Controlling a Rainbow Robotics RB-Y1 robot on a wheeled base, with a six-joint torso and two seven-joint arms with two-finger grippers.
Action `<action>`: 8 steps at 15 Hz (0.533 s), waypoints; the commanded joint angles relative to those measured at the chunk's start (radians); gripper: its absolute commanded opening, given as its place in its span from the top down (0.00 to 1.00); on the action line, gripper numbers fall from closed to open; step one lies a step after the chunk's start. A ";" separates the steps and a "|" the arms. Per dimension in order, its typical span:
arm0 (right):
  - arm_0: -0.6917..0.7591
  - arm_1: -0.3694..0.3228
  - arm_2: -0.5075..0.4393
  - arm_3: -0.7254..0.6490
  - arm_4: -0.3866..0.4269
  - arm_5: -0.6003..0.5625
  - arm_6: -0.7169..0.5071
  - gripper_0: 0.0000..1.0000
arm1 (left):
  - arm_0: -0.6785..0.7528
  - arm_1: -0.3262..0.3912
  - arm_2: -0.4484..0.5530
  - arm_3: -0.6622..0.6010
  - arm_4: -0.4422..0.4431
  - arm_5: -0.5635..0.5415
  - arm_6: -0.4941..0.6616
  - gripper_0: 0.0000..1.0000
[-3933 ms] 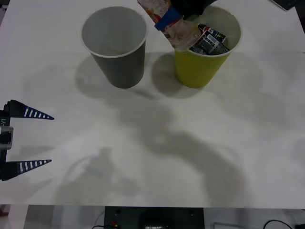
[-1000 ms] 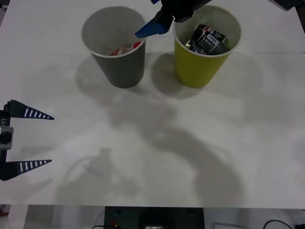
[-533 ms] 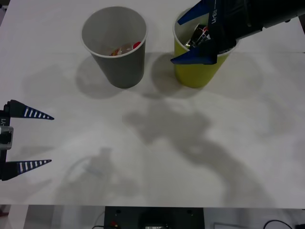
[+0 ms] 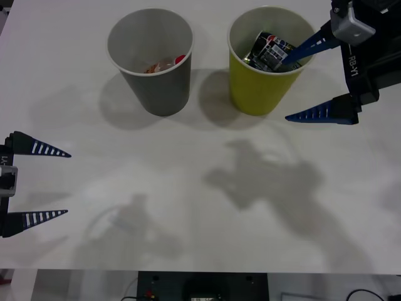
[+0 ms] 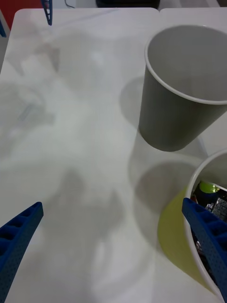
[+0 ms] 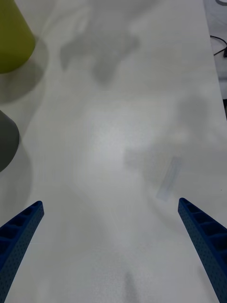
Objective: Put the can into the green bin and the plastic bottle into the gray bin
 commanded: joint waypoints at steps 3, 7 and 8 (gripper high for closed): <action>0.191 -0.040 -0.109 -0.046 -0.026 -0.012 0.136 0.00 | 0.000 0.000 0.000 0.000 0.000 0.000 0.000 0.02; 0.382 -0.060 -0.216 -0.117 -0.052 -0.012 0.224 0.00 | 0.000 0.000 0.000 0.000 0.000 0.000 0.000 0.02; 0.412 -0.063 -0.232 -0.126 -0.058 -0.012 0.247 0.00 | 0.000 0.000 0.000 0.000 0.000 0.000 0.000 0.02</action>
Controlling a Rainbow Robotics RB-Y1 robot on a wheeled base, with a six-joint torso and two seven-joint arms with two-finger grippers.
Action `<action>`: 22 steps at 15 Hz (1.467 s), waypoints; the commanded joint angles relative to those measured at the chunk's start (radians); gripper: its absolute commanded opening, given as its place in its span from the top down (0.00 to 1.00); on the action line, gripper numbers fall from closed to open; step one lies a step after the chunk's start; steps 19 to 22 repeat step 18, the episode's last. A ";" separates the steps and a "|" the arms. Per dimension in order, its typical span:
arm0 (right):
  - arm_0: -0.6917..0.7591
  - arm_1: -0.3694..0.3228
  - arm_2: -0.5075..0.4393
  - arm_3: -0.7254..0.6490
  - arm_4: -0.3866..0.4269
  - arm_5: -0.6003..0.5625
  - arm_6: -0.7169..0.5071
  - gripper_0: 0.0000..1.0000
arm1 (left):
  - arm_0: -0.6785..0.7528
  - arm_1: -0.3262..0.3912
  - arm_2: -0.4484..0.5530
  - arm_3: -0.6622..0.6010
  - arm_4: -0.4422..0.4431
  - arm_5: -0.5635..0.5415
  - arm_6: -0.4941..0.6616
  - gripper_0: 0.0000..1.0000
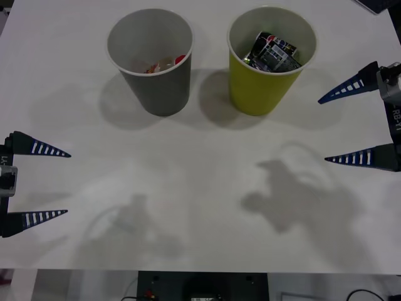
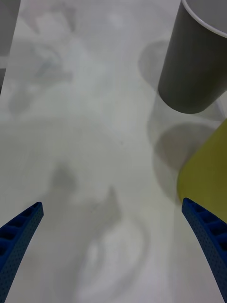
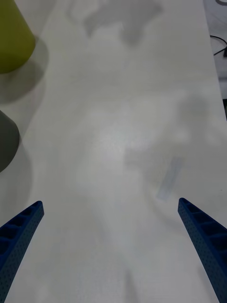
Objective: Put the can into the green bin and the plastic bottle into the gray bin
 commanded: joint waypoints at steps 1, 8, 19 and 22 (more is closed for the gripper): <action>0.092 -0.008 -0.049 -0.025 -0.020 0.000 0.061 0.00 | 0.000 0.000 0.000 0.000 0.000 0.000 0.000 0.02; 0.287 -0.013 -0.111 -0.107 -0.037 0.066 0.115 0.00 | 0.000 0.000 0.000 0.000 0.000 0.000 0.000 0.02; 0.347 -0.013 -0.135 -0.106 -0.043 0.065 0.121 0.00 | 0.000 0.000 0.000 0.000 0.000 0.000 0.000 0.02; 0.347 -0.013 -0.135 -0.106 -0.043 0.065 0.121 0.00 | 0.000 0.000 0.000 0.000 0.000 0.000 0.000 0.02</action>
